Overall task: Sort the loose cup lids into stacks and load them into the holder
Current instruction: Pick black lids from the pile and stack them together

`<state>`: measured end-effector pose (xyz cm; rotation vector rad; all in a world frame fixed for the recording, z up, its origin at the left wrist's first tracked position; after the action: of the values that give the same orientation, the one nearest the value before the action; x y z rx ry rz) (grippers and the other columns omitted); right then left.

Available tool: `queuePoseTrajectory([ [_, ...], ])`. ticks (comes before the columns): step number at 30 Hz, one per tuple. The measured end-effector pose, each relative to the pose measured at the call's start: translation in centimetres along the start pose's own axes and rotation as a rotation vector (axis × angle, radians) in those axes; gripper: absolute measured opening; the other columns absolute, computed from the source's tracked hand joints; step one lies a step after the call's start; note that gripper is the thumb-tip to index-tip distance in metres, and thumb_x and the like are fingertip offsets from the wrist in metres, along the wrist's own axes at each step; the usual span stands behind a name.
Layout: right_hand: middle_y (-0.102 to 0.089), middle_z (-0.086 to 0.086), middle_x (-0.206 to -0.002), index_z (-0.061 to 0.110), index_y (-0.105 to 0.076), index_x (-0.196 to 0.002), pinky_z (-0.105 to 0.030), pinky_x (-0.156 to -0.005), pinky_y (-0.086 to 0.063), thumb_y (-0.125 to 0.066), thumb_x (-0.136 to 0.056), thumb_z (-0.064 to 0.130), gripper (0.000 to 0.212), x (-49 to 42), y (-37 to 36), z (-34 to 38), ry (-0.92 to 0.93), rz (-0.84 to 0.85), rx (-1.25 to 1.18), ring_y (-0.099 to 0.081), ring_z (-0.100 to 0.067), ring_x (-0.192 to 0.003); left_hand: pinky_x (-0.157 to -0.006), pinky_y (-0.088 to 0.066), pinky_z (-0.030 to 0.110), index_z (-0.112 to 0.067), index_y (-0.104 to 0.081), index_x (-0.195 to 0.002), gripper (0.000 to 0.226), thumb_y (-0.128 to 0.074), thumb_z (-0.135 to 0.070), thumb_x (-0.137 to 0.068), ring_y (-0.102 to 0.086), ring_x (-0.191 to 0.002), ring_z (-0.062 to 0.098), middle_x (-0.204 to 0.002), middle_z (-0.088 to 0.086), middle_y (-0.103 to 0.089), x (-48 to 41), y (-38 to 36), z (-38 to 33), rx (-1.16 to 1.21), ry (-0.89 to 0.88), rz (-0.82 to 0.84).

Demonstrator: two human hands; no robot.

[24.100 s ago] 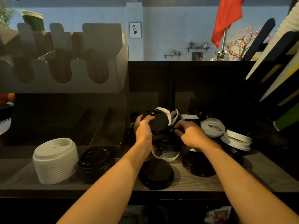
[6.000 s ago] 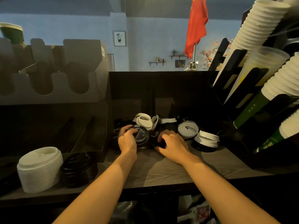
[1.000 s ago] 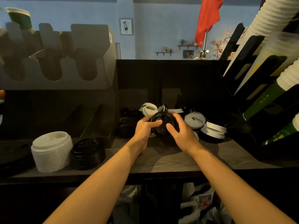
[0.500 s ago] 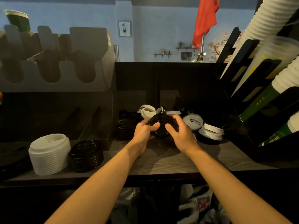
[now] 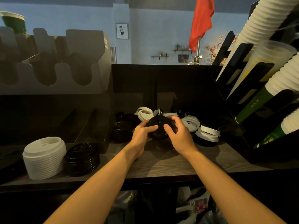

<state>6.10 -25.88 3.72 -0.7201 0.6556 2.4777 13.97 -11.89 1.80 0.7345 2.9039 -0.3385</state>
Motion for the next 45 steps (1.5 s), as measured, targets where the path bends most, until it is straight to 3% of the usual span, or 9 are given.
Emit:
queuePoseTrajectory([
  [2,-0.062,0.006,-0.12,0.024,-0.05,-0.135,-0.03,-0.088,-0.058,-0.059,-0.099,0.028,0.037,0.0,0.1,0.1,0.013,-0.019,0.006,-0.062,-0.011,-0.112,-0.102,-0.054,0.046,-0.02,-0.066,-0.123,0.034,-0.069,-0.011,-0.091,-0.07,-0.111,0.024,-0.113,0.004,-0.076,0.2,0.0,-0.1,-0.017,-0.016,-0.024],
  [8,-0.061,0.01,-0.112,0.022,-0.05,-0.132,-0.012,-0.078,-0.049,-0.062,-0.098,0.03,0.037,0.5,0.0,0.5,-0.007,0.017,0.073,-0.06,-0.007,-0.106,-0.089,-0.056,0.032,-0.028,-0.063,-0.114,0.032,-0.063,-0.002,-0.095,-0.068,-0.106,0.013,-0.108,-0.005,-0.071,1.1,0.0,-0.8,-0.15,-0.114,-0.102],
  [13,-0.062,0.009,-0.112,0.023,-0.052,-0.131,-0.015,-0.078,-0.051,-0.061,-0.098,0.028,0.035,1.2,0.1,1.9,0.007,-0.023,0.088,-0.062,-0.009,-0.104,-0.092,-0.056,0.028,-0.028,-0.062,-0.12,0.032,-0.066,-0.008,-0.095,-0.067,-0.104,0.007,-0.11,-0.009,-0.07,2.9,-0.5,-2.1,-0.223,-0.22,-0.139],
  [18,-0.064,0.011,-0.109,0.029,-0.054,-0.122,-0.013,-0.077,-0.053,-0.064,-0.096,0.027,0.028,2.8,0.2,3.3,-0.019,-0.058,-0.047,-0.062,-0.003,-0.102,-0.077,-0.053,0.014,-0.018,-0.06,-0.132,0.035,-0.063,-0.015,-0.098,-0.065,-0.106,0.006,-0.117,-0.004,-0.068,5.1,-0.4,-2.8,-0.275,-0.233,-0.148],
  [23,-0.065,0.006,-0.11,0.026,-0.055,-0.122,-0.014,-0.073,-0.051,-0.059,-0.098,0.034,0.025,4.3,-0.1,5.0,-0.14,0.021,-0.141,-0.063,-0.005,-0.101,-0.097,-0.052,0.029,-0.016,-0.06,-0.131,0.034,-0.063,-0.013,-0.098,-0.063,-0.115,0.016,-0.12,0.0,-0.066,7.6,0.4,-4.1,-0.259,-0.21,-0.157],
  [31,-0.067,-0.005,-0.108,0.026,-0.056,-0.127,-0.023,-0.059,-0.05,-0.067,-0.093,0.032,0.036,5.6,-2.1,9.7,-0.293,0.282,-0.134,-0.069,-0.019,-0.092,-0.104,-0.052,0.049,-0.019,-0.067,-0.117,0.022,-0.061,-0.016,-0.097,-0.066,-0.111,0.023,-0.115,0.005,-0.071,11.8,3.2,-6.8,-0.203,-0.2,-0.196],
  [36,-0.07,-0.005,-0.102,0.023,-0.063,-0.112,-0.028,-0.065,-0.055,-0.07,-0.09,0.021,0.022,6.9,-4.1,12.4,-0.332,0.264,-0.326,-0.069,-0.02,-0.089,-0.106,-0.051,0.048,-0.03,-0.053,-0.138,0.046,-0.063,-0.037,-0.094,-0.058,-0.124,0.023,-0.137,0.002,-0.056,15.2,5.2,-7.6,-0.265,-0.207,-0.186],
  [40,-0.069,-0.006,-0.106,0.023,-0.066,-0.111,-0.028,-0.068,-0.059,-0.073,-0.087,0.023,0.025,7.4,-6.9,13.4,-0.426,0.246,-0.431,-0.069,-0.021,-0.093,-0.085,-0.043,0.008,-0.028,-0.032,-0.154,0.069,-0.065,-0.044,-0.095,-0.039,-0.129,0.008,-0.149,-0.01,-0.034,17.6,7.2,-8.6,-0.424,-0.293,-0.24],
  [45,-0.069,-0.005,-0.089,0.014,-0.068,-0.104,-0.028,-0.067,-0.059,-0.078,-0.082,0.024,0.026,7.6,-10.7,13.6,-0.658,0.203,-0.548,-0.066,-0.015,-0.066,-0.104,-0.034,0.018,-0.029,-0.032,-0.151,0.091,-0.08,-0.053,-0.078,-0.039,-0.132,0.004,-0.149,-0.009,-0.037,19.0,11.4,-9.2,-0.587,-0.398,-0.322],
])
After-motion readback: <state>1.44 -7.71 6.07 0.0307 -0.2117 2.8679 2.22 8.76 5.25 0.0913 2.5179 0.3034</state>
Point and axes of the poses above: each hand's wrist, its own x-axis away from the middle knuckle, its own y-axis out of the back of the hand, z = x × y, the point moved 6 cm from there along -x, towards the middle knuckle
